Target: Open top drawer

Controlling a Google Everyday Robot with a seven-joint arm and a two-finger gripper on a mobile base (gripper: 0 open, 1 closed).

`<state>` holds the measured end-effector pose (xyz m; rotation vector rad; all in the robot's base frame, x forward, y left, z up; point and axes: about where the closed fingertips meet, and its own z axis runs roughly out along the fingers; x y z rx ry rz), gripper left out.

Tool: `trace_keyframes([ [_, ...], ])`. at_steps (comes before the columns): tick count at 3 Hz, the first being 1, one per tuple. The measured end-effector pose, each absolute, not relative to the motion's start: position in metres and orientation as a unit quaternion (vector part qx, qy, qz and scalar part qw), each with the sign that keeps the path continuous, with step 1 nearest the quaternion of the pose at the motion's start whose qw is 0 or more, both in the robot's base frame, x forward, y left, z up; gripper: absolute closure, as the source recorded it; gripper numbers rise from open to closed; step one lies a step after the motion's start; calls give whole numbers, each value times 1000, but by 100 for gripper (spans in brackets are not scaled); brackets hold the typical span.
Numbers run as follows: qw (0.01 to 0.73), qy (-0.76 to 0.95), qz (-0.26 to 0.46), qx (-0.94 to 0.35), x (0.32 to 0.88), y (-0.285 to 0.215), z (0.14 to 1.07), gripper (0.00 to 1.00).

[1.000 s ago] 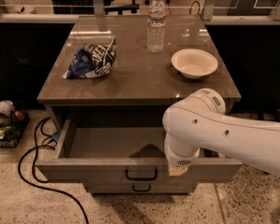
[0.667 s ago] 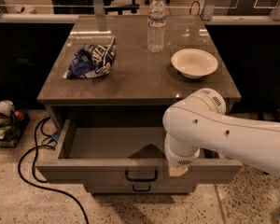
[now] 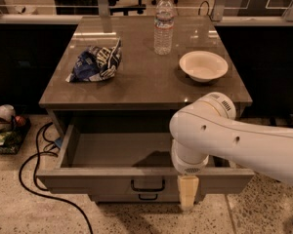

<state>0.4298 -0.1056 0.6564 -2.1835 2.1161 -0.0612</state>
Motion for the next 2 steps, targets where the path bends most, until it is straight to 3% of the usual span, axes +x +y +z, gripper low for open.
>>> trace_keyframes([
  [2,43,684,-47,-726,423,-89,696,0],
])
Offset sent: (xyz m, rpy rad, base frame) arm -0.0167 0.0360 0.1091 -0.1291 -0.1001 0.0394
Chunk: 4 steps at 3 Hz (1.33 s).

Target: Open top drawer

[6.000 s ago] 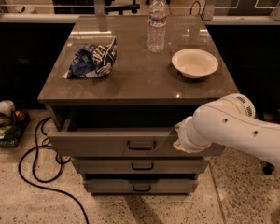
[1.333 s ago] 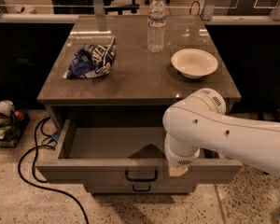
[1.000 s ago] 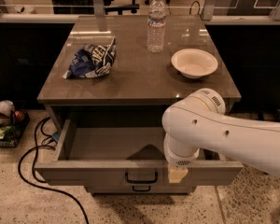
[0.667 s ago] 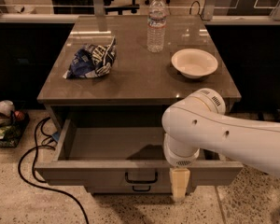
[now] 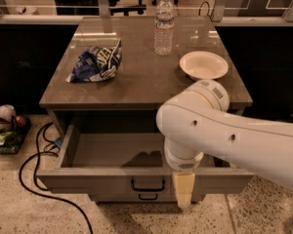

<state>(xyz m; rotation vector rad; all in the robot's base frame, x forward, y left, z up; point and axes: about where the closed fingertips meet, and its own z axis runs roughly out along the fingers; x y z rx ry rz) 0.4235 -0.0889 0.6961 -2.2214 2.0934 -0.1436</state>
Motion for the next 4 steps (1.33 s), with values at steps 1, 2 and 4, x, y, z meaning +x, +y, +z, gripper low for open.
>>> trace_keyframes([
  [1,44,677,-100,-728,420,-79,750,19],
  [2,41,678,-99,-727,418,-81,749,42],
  [4,41,678,-100,-727,417,-82,750,88],
])
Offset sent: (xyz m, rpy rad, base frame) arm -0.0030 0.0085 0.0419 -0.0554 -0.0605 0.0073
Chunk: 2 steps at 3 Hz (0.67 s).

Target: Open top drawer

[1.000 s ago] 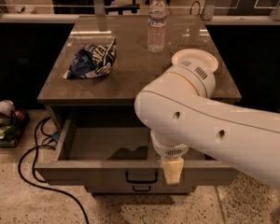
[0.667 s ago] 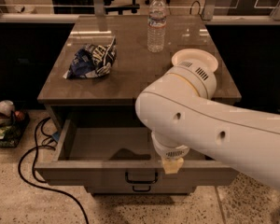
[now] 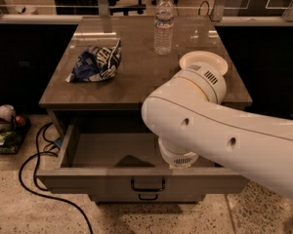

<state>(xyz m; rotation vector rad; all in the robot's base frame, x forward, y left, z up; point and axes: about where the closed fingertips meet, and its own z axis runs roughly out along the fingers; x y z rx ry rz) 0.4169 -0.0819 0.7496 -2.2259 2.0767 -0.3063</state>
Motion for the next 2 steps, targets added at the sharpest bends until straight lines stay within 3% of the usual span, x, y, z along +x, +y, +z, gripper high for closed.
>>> trace_keyframes([
  [1,57,678,-90,-727,433,-91,740,100],
  [2,86,682,-75,-722,462,-110,724,100],
])
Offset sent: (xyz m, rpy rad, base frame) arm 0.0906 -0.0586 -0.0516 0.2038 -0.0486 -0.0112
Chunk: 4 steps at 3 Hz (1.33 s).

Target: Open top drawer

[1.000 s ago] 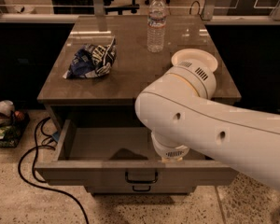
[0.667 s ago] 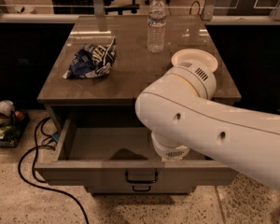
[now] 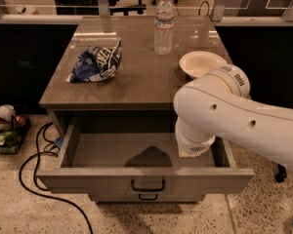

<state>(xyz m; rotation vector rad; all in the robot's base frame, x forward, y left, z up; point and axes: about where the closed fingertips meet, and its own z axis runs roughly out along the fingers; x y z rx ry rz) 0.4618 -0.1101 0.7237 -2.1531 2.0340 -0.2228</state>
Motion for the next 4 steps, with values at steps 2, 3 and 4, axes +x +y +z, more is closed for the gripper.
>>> trace_keyframes([
  [2,95,690,-43,-717,501,-137,691,100],
  [3,50,683,-20,-728,499,-135,661,100],
  [4,14,681,6,-732,483,-135,636,100],
])
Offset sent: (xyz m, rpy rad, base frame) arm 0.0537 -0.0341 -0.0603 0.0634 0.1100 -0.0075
